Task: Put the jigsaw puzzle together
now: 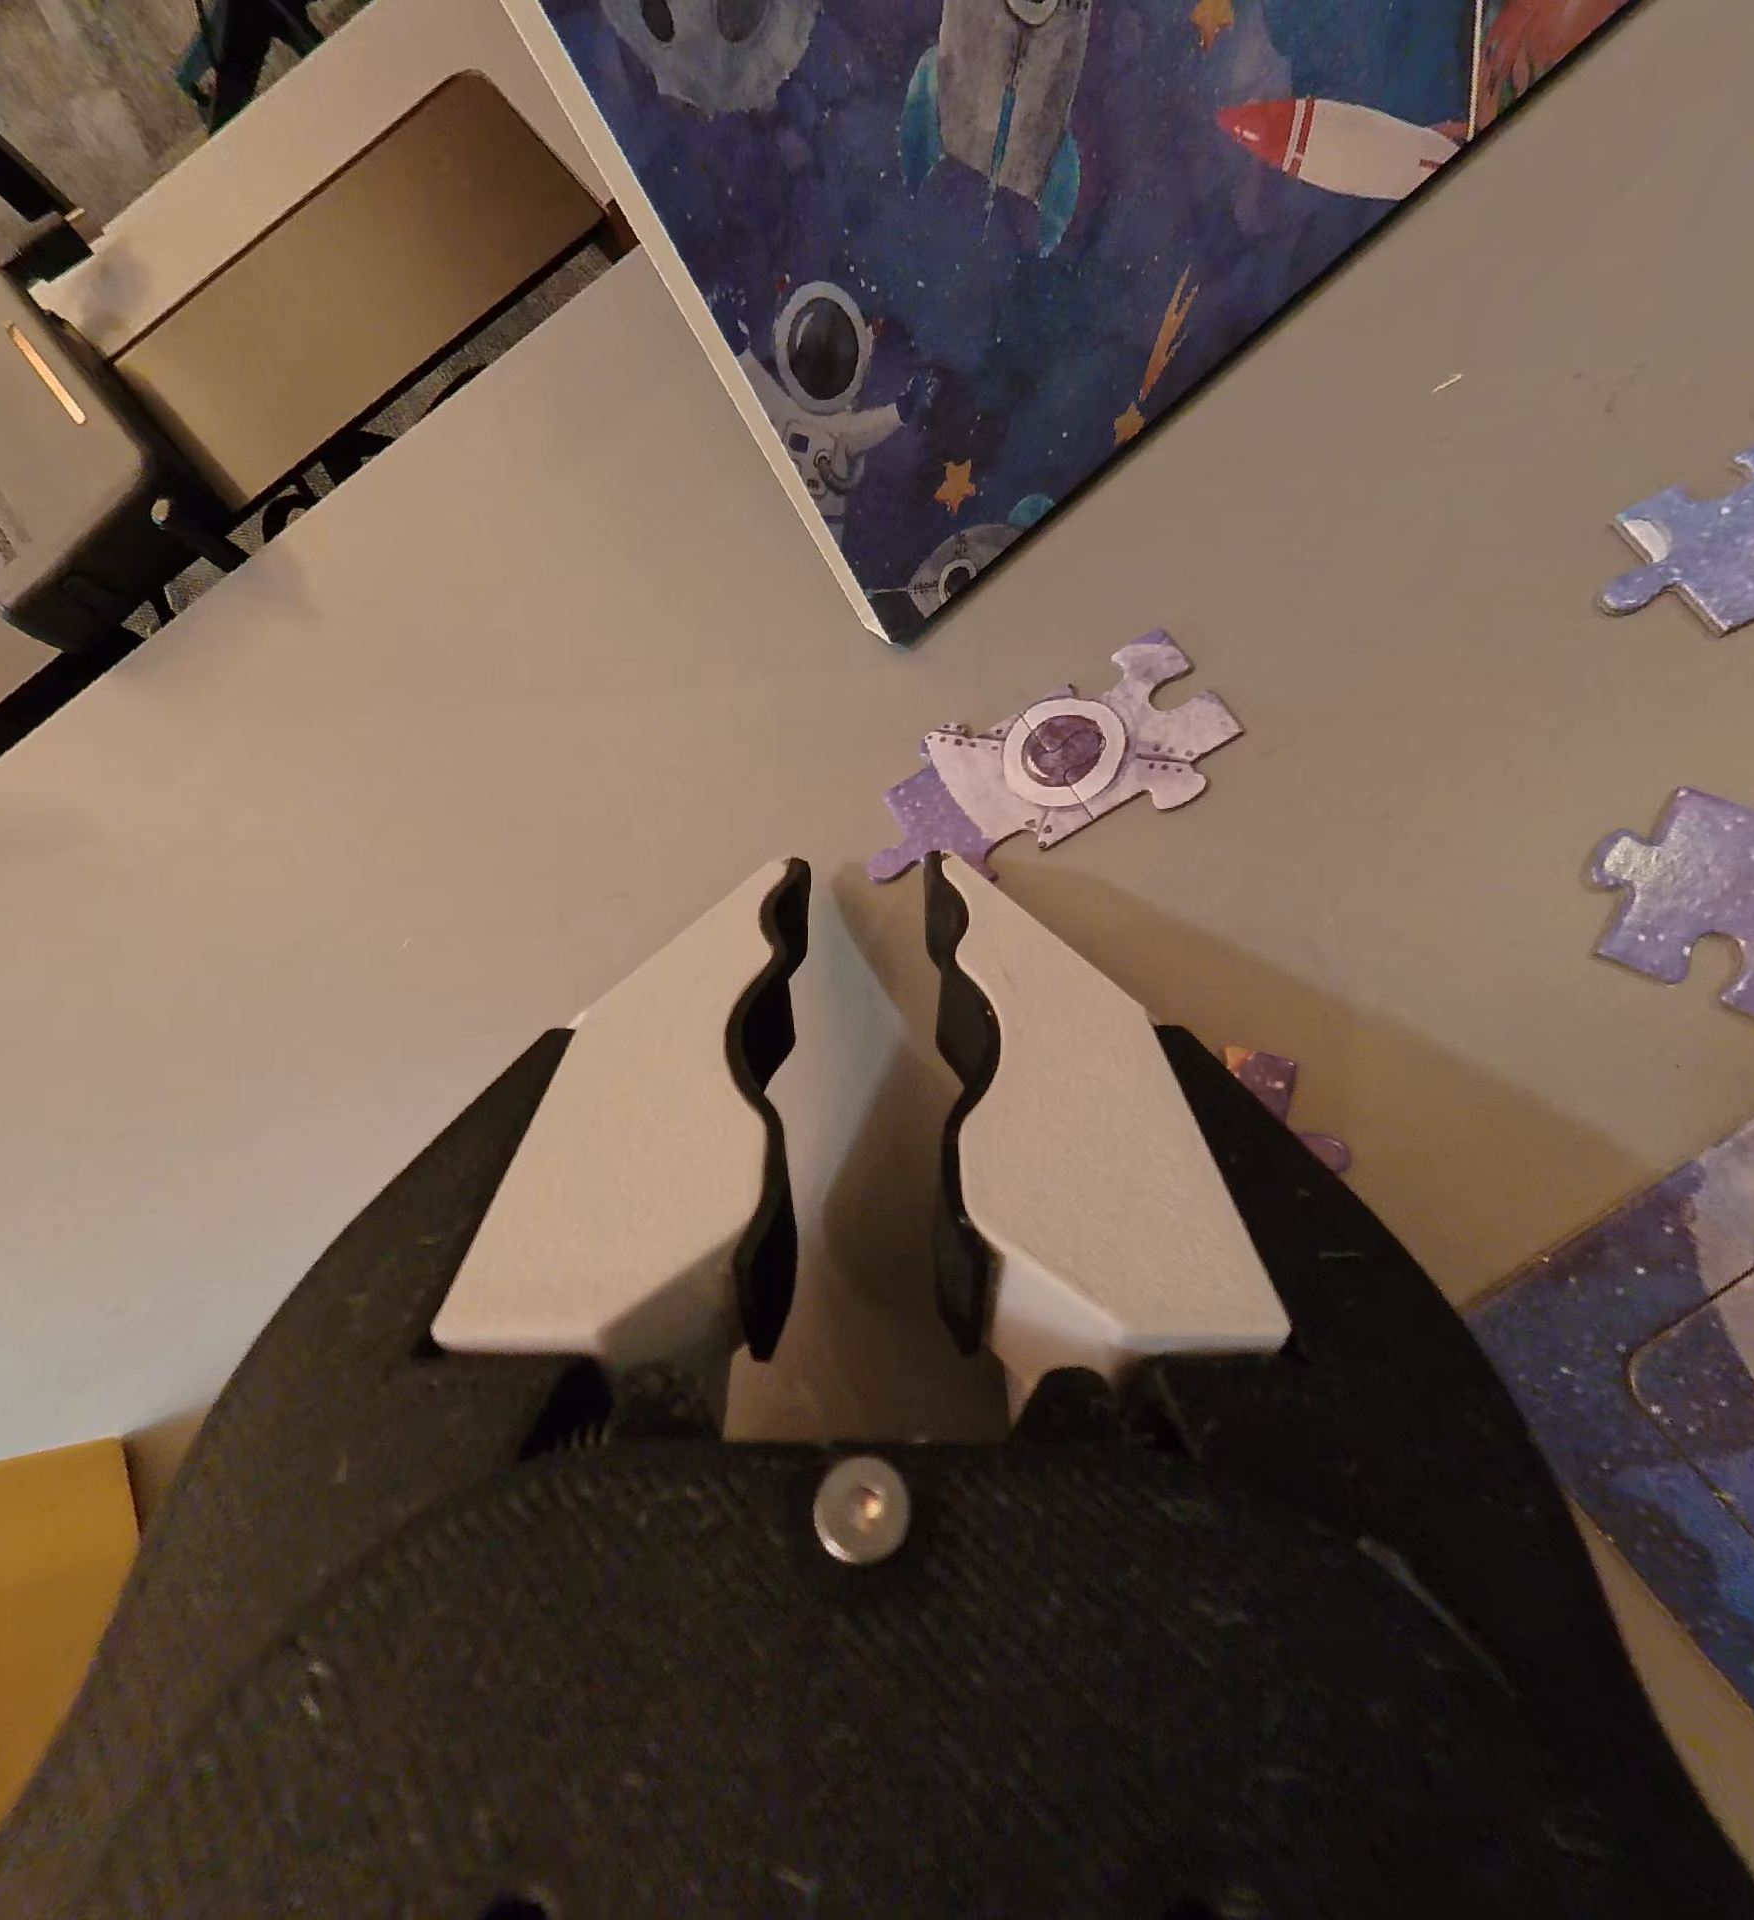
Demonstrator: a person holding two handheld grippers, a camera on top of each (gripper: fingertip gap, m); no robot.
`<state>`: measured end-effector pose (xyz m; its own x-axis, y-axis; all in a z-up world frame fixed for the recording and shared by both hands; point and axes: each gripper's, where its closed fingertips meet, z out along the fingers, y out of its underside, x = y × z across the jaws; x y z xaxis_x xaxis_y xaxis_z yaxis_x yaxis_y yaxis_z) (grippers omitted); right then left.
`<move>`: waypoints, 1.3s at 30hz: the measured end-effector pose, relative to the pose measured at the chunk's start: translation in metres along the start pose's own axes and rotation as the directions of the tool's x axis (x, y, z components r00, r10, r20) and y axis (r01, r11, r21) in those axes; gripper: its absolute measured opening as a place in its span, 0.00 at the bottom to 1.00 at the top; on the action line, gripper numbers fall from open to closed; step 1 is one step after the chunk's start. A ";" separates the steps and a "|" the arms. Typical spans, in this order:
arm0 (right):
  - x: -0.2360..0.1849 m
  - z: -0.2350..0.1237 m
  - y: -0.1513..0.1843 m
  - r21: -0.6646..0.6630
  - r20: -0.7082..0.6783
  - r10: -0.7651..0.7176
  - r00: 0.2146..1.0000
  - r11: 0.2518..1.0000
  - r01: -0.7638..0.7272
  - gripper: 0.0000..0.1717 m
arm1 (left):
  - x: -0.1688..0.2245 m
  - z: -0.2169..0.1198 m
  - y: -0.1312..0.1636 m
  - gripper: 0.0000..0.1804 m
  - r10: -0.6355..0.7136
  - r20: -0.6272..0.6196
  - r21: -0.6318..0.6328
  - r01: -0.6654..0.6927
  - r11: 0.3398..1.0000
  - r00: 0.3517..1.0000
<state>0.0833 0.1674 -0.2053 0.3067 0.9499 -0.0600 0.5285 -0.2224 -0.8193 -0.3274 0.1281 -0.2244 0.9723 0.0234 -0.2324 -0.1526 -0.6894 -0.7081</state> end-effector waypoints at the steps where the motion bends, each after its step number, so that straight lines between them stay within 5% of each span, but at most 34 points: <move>1: -0.001 0.002 0.007 -0.040 0.000 0.007 1.000 0.999 -0.007 0.22 | 0.000 0.000 0.000 0.13 0.000 0.001 0.000 0.000 1.000 1.000; 6: 0.018 -0.006 0.026 -0.145 -0.095 -0.048 0.994 0.989 0.034 0.28 | 0.000 0.000 0.000 0.13 0.003 0.004 0.000 -0.003 1.000 1.000; 13: 0.055 -0.023 0.030 -0.121 -0.237 -0.027 0.971 0.993 -0.002 0.29 | 0.000 0.000 0.000 0.13 0.006 0.005 0.000 -0.006 1.000 1.000; 20: 0.042 -0.017 0.018 -0.018 -0.176 0.150 0.973 0.988 -0.155 0.28 | 0.000 0.000 0.000 0.13 0.011 0.010 0.001 -0.011 1.000 1.000; 39: 0.061 -0.022 0.027 -0.048 -0.289 0.122 0.949 0.989 -0.141 0.25 | 0.001 0.000 0.000 0.12 0.022 0.014 0.001 -0.022 1.000 1.000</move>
<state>0.1336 0.2148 -0.2188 0.5845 0.8114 0.0083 0.5172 -0.3646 -0.7743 -0.3268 0.1284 -0.2243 0.9662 0.0185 -0.2570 -0.1739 -0.6890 -0.7036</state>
